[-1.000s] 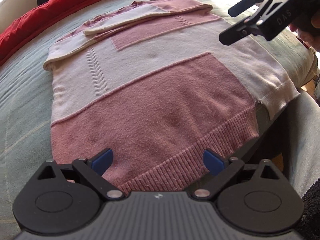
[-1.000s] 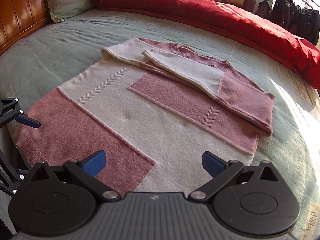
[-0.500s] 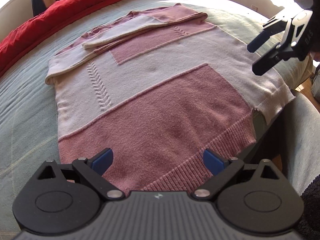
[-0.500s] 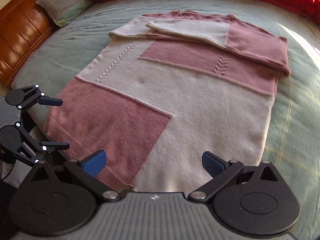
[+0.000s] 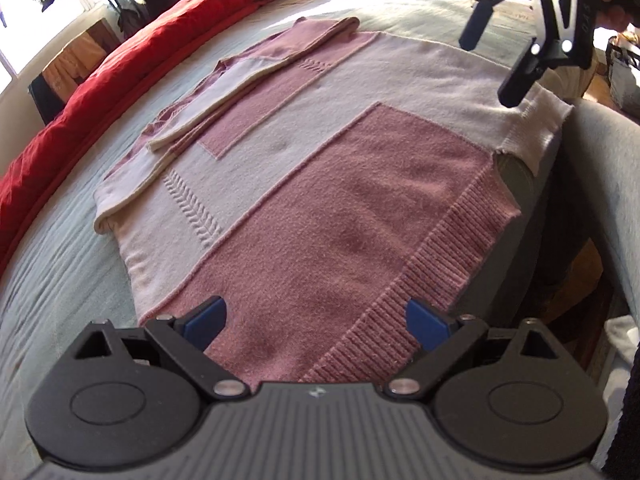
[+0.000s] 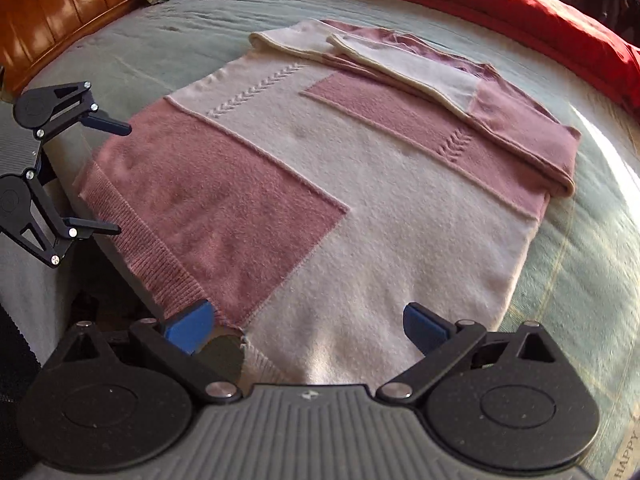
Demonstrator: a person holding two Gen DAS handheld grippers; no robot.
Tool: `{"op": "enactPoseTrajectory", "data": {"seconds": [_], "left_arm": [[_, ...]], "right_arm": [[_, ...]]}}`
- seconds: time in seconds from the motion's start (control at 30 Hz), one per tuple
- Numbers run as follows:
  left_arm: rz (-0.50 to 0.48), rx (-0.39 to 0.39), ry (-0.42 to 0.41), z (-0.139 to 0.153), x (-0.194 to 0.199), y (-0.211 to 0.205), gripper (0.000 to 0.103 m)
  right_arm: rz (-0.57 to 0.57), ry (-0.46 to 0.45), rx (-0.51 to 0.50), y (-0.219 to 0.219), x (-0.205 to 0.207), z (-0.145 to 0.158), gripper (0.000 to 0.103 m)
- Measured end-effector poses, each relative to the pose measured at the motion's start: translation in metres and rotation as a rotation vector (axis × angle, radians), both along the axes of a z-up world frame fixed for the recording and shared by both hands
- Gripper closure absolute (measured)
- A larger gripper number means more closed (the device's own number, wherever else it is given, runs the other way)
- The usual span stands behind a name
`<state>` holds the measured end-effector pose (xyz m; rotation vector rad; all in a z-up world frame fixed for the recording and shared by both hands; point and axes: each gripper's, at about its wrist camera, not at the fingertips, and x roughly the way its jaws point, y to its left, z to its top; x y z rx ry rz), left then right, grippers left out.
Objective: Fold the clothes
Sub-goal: 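Lower the right gripper to the ribbed hem and pinch it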
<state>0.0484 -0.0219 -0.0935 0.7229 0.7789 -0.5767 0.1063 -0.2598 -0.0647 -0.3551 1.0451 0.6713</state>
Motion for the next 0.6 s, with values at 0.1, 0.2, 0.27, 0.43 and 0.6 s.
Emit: {"op": "enactPoseTrajectory", "data": {"seconds": [0.1,0.2,0.27,0.43,0.6], "left_arm": [[-0.135,0.056,-0.064,-0.007,-0.018,-0.008,0.007],[-0.237,0.095,-0.111,-0.017,-0.034,-0.020,0.007],[-0.272,0.132,-0.142,-0.027,-0.039,-0.029,0.007],[-0.294,0.186,-0.174,-0.041,-0.041,-0.042,0.007],[-0.305,0.178,-0.180,-0.040,-0.039,-0.053,0.007]], "right_arm": [[0.061,0.011,-0.010,0.026,-0.003,-0.011,0.001],[0.046,0.039,0.015,0.038,-0.001,-0.021,0.001],[0.035,0.051,0.030,0.042,0.000,-0.025,0.001],[0.042,0.029,0.027,0.047,-0.002,-0.020,0.001],[0.041,0.013,0.030,0.045,-0.002,-0.016,0.001]]}}
